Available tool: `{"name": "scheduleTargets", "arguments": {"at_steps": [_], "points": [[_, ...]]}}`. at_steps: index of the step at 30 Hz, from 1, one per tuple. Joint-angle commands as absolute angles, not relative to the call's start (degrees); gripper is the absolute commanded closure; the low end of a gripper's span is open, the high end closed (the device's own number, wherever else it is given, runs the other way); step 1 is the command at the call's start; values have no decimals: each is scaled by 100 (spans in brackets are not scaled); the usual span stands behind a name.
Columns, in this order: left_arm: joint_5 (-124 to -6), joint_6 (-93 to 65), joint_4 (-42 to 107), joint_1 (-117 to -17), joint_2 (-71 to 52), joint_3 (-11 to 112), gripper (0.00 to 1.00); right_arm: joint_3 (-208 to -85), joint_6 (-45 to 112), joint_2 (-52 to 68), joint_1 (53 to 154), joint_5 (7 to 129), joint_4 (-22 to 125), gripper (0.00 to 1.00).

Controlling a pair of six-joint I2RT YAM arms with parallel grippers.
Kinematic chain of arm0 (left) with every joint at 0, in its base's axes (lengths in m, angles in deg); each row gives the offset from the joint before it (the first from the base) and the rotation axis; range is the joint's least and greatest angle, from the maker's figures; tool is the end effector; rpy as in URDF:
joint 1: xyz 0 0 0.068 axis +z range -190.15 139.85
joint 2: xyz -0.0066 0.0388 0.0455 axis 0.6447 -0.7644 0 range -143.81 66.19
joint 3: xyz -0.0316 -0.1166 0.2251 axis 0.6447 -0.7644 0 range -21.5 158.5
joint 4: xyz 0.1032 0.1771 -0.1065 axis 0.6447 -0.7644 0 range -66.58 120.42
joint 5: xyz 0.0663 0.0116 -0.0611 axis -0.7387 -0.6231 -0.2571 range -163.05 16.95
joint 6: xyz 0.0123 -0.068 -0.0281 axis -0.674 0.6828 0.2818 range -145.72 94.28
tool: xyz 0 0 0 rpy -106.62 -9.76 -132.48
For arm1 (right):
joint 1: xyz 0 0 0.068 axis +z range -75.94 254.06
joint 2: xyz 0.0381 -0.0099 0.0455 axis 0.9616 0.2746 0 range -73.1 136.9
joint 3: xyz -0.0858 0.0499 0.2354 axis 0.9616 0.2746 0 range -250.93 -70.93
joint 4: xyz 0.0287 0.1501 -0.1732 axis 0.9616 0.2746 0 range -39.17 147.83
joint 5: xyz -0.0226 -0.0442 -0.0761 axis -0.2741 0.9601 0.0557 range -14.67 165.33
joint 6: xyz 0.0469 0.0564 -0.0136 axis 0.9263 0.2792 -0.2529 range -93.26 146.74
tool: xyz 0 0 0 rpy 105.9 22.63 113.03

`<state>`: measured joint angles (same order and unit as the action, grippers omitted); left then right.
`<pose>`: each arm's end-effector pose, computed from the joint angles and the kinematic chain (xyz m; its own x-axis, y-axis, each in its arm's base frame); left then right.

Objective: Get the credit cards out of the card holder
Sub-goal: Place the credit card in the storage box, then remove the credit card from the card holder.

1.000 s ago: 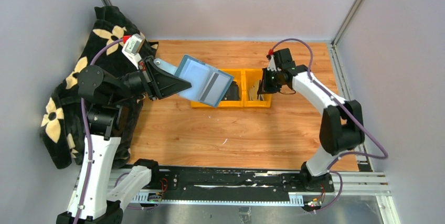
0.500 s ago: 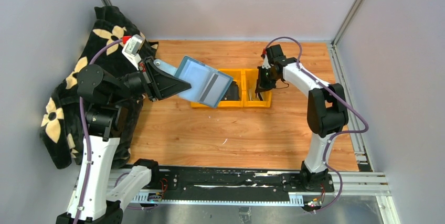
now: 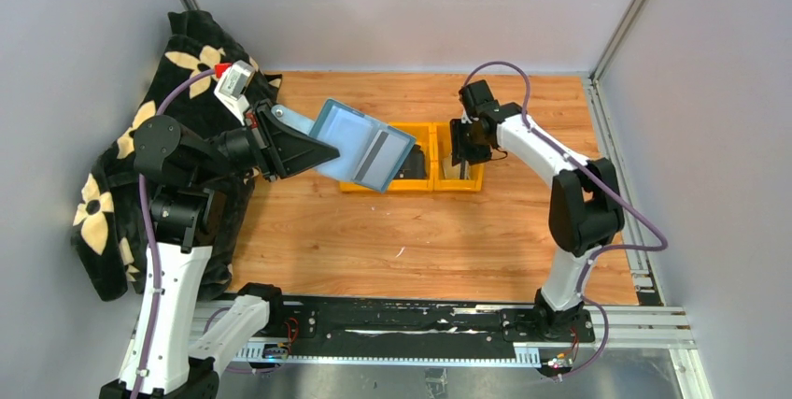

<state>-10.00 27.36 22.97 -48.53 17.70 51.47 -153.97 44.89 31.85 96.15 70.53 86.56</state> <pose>0.1136 -0.0730 0.4703 -0.5528 -0.2848 -0.7832 0.7779 0.1606 -0.6075 0.3461 0.1461 0.2125 -0.8734 -0.0193 -0.4866 -0.1516 0.9604 0.2340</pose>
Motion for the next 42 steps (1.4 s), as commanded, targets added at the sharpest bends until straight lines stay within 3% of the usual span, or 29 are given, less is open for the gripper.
{"name": "scheduleTargets", "arguments": {"at_steps": [1, 3, 6, 13, 16, 21, 29, 35, 42], "points": [[-940, 2702, 2332, -4858, 1789, 5321, 100, -15771, 4493, 2347, 10022, 8074, 9034, 48], [-950, 2717, 2358, -4858, 1797, 5338, 100, -15893, 4729, 1895, 10031, 7887, 9186, 45], [-930, 2698, 2387, -4858, 1846, 5349, 100, -15452, 5099, 921, 9900, 6525, 8378, 43], [-955, 3079, 2882, -4858, 1892, 5290, 100, -12984, 6118, -1537, 9935, 3520, 3824, 24], [-934, 3477, 3410, -4858, 1851, 5161, 100, -12437, 6775, -1919, 10036, 2784, 2622, 22], [-898, 3812, 3705, -4858, 1811, 5053, 100, -12205, 7366, -1966, 10567, 2618, 1262, 22], [-901, 3866, 3593, -4858, 1837, 5037, 100, -12023, 8355, -1553, 10944, 2898, -535, 27], [-993, 3943, 3456, -4858, 1779, 5071, 100, -12187, 8241, -1231, 11467, 3066, -664, 34], [-927, 3975, 3269, -4858, 1735, 5084, 100, -12286, 8089, -1197, 11737, 3167, -540, 59]]}}
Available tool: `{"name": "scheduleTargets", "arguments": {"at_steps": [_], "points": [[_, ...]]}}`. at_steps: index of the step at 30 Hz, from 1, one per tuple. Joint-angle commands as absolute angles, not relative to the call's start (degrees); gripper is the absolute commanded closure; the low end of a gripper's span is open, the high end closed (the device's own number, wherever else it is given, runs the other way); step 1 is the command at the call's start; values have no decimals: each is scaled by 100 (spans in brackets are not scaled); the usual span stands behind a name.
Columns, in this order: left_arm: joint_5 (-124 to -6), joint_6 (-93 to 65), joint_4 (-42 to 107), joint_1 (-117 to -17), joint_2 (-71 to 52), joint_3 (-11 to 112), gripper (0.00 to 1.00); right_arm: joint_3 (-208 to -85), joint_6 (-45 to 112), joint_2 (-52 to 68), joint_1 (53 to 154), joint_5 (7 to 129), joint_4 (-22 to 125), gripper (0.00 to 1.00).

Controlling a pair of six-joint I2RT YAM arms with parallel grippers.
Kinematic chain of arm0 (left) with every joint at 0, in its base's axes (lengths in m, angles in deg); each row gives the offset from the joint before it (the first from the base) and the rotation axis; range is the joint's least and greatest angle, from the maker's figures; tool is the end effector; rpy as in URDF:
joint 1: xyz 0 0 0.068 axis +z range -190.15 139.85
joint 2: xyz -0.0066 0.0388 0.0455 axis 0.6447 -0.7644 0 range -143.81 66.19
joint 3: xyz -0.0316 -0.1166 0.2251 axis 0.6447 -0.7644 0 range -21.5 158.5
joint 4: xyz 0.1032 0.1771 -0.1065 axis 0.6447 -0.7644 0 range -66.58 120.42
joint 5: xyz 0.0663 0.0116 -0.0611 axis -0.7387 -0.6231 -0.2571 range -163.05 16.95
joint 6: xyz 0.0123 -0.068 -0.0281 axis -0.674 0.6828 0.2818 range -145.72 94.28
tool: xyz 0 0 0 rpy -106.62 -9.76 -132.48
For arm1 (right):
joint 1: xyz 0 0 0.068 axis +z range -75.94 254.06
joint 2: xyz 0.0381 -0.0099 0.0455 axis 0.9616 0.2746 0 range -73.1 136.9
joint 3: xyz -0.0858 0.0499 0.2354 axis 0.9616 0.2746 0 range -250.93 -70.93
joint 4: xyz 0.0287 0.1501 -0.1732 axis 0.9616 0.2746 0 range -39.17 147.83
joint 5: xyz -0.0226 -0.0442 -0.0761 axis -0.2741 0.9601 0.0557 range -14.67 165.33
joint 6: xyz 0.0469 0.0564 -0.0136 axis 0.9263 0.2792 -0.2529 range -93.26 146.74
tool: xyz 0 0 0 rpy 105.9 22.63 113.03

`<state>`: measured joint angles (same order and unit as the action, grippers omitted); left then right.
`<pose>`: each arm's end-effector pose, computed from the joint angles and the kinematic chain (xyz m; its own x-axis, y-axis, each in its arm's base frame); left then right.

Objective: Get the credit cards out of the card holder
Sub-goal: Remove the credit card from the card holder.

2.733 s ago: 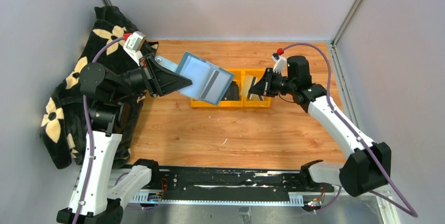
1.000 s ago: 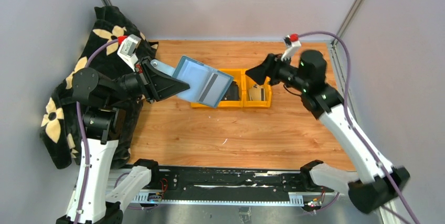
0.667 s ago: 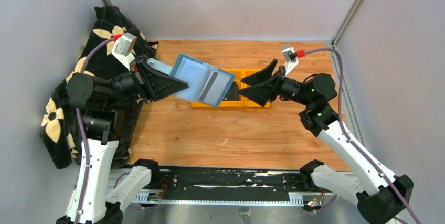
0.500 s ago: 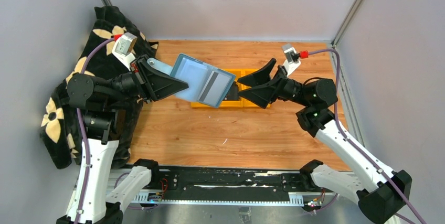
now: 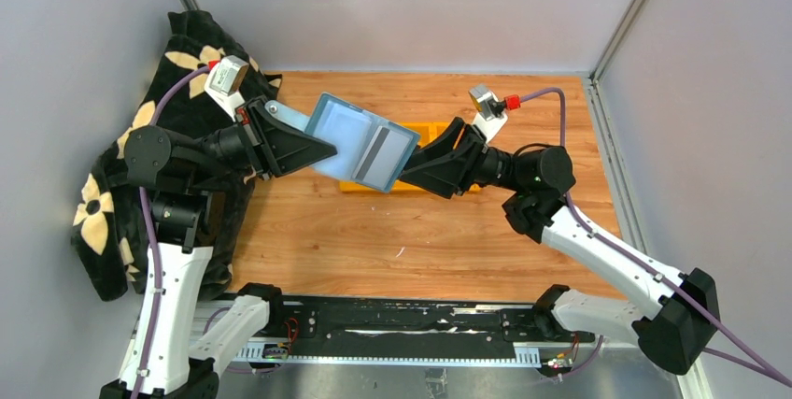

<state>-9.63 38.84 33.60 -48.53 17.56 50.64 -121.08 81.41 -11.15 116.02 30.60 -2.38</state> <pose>0.1097 -0.0727 0.4837 -0.5818 -0.3227 -0.7466 0.7689 0.0810 -0.6342 0.1290 0.1753 0.4243 -0.4233 0.3989 -0.8134 -0.9029 -0.2594 0.3427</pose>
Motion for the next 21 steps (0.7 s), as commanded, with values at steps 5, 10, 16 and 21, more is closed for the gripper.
{"name": "scheduleTargets", "arguments": {"at_steps": [5, 10, 16, 21], "points": [[-925, 4014, 3244, -4858, 1719, 5066, 100, -12308, 8034, -1257, 11800, 3230, -447, 76], [-924, 4046, 3244, -4858, 1697, 5091, 100, -12328, 7834, -1336, 11849, 3308, -203, 84], [-906, 4088, 3268, -4858, 1688, 5118, 100, -12377, 7692, -1343, 11881, 3339, -26, 86], [-905, 4121, 3304, -4858, 1679, 5119, 100, -12511, 7503, -1287, 11928, 3474, 257, 86]]}}
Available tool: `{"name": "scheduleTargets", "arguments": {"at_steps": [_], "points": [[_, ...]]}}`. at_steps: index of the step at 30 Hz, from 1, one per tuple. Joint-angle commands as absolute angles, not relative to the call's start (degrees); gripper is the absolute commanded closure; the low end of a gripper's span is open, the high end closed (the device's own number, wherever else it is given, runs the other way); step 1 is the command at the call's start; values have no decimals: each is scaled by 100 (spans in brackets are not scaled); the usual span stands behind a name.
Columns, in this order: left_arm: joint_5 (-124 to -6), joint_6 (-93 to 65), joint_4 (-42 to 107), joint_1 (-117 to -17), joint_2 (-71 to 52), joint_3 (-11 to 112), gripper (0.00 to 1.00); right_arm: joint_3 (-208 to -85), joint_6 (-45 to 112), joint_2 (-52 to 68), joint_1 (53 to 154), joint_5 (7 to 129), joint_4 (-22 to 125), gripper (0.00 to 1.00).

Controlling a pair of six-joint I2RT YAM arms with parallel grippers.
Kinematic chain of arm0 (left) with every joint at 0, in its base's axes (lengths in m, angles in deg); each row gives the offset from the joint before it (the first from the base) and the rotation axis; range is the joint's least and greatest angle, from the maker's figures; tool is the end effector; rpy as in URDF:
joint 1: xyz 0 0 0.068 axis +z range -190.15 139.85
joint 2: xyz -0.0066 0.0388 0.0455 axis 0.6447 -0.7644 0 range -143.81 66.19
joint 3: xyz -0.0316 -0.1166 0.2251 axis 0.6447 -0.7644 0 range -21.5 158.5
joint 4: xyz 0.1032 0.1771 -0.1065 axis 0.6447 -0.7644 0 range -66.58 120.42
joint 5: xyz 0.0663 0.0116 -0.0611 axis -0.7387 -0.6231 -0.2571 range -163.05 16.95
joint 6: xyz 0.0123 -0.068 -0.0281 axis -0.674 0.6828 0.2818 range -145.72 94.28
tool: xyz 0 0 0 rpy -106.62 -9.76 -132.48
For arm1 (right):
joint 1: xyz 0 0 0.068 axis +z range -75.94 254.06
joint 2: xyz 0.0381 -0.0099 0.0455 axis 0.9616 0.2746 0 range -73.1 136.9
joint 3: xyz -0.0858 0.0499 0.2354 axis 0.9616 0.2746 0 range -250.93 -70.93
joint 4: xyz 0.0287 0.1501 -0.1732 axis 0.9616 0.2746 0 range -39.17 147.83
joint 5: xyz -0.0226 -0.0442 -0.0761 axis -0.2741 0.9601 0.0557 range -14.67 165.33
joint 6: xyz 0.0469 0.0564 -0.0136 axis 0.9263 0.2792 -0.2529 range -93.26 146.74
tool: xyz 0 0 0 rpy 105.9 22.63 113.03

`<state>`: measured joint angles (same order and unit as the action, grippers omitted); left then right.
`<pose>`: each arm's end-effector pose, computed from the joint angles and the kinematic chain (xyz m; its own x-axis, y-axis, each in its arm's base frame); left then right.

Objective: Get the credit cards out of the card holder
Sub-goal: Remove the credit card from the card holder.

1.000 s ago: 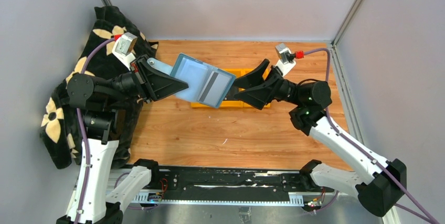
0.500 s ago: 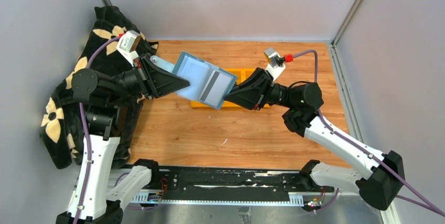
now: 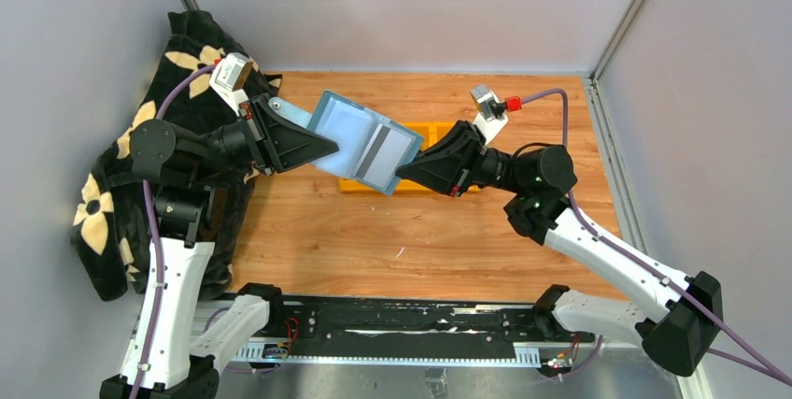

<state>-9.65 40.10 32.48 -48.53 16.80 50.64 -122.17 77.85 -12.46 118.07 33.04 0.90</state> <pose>0.1154 -0.0735 0.4806 -0.6219 -0.3212 -0.7142 0.7344 0.0772 -0.6743 0.1217 0.1762 0.4306 -0.3929 0.4211 -0.8175 -0.9174 -0.2405 0.3171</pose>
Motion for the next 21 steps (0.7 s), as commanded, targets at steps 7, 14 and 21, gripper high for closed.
{"name": "scheduleTargets", "arguments": {"at_steps": [7, 14, 21], "points": [[-889, 4195, 3413, -4858, 1662, 5136, 100, -12736, 7274, -1166, 12049, 3595, 496, 79], [-871, 4265, 3479, -4858, 1680, 5128, 100, -12791, 7235, -1067, 12193, 3576, 251, 75], [-797, 4163, 3490, -4858, 1637, 5153, 100, -12685, 7932, -984, 12205, 3097, -722, 70]]}}
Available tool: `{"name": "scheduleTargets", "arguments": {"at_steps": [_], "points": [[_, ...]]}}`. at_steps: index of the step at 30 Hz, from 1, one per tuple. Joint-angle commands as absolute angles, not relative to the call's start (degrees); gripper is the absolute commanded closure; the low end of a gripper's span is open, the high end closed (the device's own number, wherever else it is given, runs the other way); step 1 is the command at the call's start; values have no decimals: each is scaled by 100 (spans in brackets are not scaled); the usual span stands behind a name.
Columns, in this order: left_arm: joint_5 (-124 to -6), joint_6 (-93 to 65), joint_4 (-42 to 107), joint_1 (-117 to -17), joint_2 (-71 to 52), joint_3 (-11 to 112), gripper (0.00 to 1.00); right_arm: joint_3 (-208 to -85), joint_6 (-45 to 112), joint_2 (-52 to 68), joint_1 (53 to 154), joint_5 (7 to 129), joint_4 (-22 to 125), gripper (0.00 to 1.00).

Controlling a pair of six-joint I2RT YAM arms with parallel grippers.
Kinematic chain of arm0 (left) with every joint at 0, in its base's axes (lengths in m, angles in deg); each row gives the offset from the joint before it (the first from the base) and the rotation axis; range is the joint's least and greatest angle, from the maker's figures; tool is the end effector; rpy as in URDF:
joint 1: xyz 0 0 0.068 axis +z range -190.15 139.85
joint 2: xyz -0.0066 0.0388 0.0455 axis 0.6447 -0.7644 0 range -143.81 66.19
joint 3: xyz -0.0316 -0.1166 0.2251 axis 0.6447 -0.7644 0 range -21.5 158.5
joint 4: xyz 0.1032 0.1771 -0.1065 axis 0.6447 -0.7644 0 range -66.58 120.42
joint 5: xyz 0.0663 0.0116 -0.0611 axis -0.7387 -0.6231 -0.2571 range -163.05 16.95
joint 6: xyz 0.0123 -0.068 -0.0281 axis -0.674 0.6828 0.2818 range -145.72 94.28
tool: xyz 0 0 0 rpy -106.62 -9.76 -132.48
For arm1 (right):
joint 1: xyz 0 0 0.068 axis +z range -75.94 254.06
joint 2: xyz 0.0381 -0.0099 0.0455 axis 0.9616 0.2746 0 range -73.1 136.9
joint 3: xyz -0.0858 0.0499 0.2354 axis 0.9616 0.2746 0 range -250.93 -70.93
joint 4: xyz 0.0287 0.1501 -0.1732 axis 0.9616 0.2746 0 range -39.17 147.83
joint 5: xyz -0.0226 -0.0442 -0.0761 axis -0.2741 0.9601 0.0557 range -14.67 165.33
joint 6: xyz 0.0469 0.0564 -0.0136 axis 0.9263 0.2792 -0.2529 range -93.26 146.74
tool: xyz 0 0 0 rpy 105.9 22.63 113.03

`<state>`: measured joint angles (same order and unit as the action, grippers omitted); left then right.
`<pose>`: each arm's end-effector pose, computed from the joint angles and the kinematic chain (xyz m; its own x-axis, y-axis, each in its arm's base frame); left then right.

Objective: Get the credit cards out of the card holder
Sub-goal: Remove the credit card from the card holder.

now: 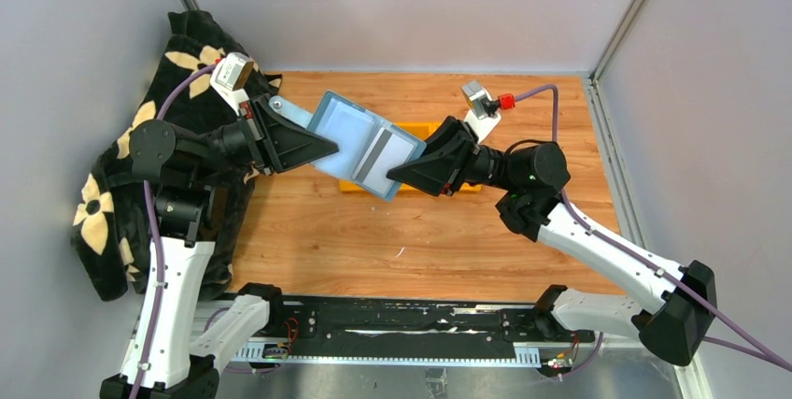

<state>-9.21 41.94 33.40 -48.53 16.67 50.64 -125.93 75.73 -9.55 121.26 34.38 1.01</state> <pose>0.1151 -0.0737 0.4816 -0.6376 -0.3182 -0.7016 0.7243 0.0627 -0.6866 0.1195 0.1895 0.4416 -0.3767 0.4321 -0.8194 -0.9214 -0.2657 0.2835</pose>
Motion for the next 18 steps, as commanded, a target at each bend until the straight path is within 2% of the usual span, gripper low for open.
{"name": "scheduleTargets", "arguments": {"at_steps": [1, 4, 7, 13, 18], "points": [[-788, 4128, 3482, -4852, 1628, 5157, 100, -12643, 7953, -1019, 12205, 3057, -772, 66], [-787, 4070, 3466, -4850, 1626, 5196, 100, -12465, 7791, -1226, 12205, 3121, -563, 60], [-804, 4047, 3442, -4850, 1618, 5255, 100, -12369, 7554, -1430, 12201, 3211, -259, 59], [-792, 3971, 3282, -4850, 1618, 5381, 100, -12341, 7315, -1535, 12204, 3346, 139, 70], [-792, 3940, 3223, -4850, 1638, 5395, 100, -12426, 7252, -1484, 12205, 3391, 309, 74]]}}
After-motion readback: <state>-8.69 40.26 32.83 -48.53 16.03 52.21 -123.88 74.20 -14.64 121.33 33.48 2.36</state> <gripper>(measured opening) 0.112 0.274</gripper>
